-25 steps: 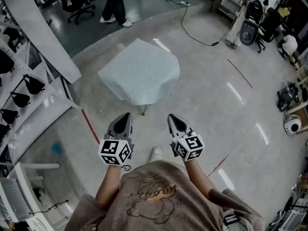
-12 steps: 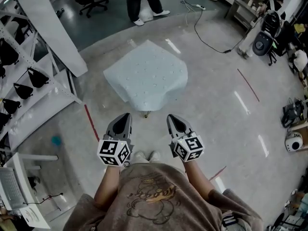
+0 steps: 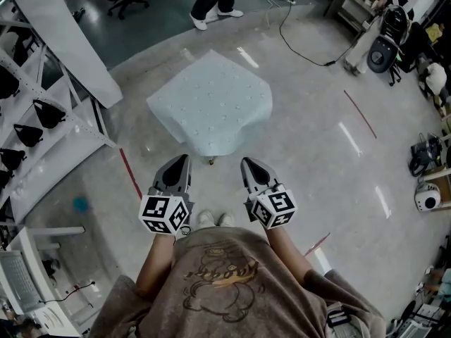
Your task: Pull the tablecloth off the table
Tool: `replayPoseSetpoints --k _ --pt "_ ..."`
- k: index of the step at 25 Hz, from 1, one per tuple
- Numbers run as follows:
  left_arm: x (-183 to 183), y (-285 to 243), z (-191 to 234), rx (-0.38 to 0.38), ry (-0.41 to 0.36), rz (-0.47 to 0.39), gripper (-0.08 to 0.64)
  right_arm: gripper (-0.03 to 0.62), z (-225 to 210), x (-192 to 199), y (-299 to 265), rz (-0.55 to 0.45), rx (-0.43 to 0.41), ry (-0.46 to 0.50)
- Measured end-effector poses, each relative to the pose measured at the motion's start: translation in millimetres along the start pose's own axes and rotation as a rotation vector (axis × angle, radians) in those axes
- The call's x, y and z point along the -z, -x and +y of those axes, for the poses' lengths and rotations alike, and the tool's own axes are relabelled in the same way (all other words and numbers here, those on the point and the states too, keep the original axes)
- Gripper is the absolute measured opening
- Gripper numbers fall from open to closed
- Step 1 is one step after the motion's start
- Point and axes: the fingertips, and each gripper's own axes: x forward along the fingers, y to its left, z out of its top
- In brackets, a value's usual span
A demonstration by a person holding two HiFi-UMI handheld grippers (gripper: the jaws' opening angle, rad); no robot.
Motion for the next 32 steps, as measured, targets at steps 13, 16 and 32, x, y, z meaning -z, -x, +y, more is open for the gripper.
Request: replayPoseSetpoints --k 13,16,32 --pt "-1 0 11 0.057 0.037 -0.034 0.017 0.006 11 -2 -14 -0.029 0.020 0.016" --pt "0 -1 10 0.080 0.062 -0.046 0.018 0.004 14 -2 -15 -0.043 -0.009 -0.012" --pt "15 -14 13 0.154 0.127 0.001 0.302 0.316 30 7 -31 -0.029 -0.109 -0.119"
